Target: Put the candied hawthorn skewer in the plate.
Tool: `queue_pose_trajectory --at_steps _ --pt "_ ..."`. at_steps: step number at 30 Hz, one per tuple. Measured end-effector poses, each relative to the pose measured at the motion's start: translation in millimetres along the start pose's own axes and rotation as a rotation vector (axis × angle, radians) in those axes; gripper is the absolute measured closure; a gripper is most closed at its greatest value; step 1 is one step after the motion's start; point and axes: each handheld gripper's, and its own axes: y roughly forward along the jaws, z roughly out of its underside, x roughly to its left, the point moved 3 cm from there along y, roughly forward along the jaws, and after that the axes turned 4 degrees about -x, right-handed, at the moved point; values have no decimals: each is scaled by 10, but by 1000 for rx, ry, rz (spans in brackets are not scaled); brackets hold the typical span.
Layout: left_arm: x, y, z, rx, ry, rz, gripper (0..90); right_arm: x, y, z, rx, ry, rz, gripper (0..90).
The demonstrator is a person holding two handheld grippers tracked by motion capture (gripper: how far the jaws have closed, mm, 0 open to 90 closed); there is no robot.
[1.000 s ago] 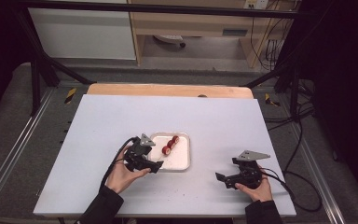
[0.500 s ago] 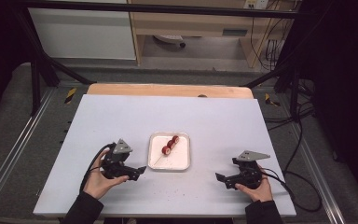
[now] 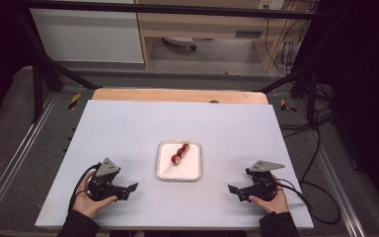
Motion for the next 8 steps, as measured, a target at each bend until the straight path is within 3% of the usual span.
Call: queue_pose_trajectory --at_steps 8 --pt "53 -19 49 4 -6 -4 108 7 -2 3 5 1 -5 6"
